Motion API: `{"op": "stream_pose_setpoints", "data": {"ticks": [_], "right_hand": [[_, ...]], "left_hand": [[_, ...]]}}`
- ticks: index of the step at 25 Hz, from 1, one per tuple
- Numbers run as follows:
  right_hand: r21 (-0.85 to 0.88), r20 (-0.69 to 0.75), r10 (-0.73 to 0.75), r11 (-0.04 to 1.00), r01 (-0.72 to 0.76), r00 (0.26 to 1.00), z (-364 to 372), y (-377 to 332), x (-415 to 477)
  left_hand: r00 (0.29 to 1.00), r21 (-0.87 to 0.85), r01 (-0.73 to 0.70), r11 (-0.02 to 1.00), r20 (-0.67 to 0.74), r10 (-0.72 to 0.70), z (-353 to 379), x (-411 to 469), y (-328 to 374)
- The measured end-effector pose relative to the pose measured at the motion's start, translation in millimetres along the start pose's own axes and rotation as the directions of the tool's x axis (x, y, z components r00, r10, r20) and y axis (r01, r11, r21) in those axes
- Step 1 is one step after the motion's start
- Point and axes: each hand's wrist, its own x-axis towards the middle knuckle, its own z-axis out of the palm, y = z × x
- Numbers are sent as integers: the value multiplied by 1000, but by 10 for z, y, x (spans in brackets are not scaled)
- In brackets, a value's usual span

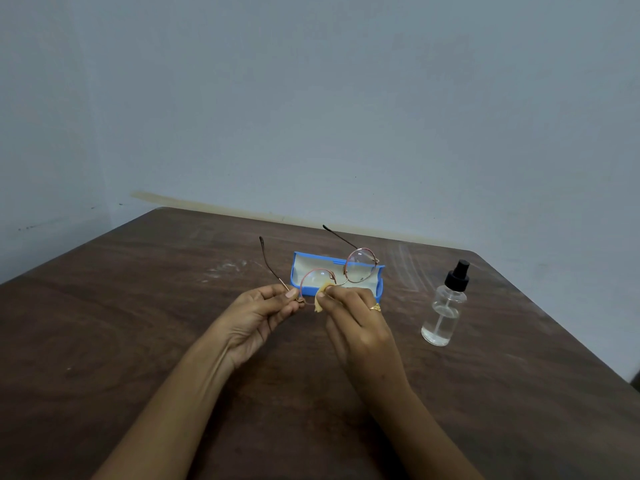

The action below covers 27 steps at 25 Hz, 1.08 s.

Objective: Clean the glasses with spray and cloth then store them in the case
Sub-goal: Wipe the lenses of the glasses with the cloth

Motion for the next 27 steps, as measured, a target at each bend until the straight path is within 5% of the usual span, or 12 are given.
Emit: {"op": "stream_pose_setpoints", "data": {"ticks": [11, 21, 27], "right_hand": [[10, -45, 16, 1000, -16, 999, 0, -12, 43], [52, 83, -108, 993, 104, 991, -13, -57, -1], [1, 13, 31, 1000, -31, 999, -11, 7, -12]], "left_hand": [[999, 153, -35, 988, 31, 30, 3, 28, -67], [1000, 12, 2, 1000, 7, -2, -15, 40, -46], [1000, 49, -5, 999, -11, 5, -15, 39, -46]]}}
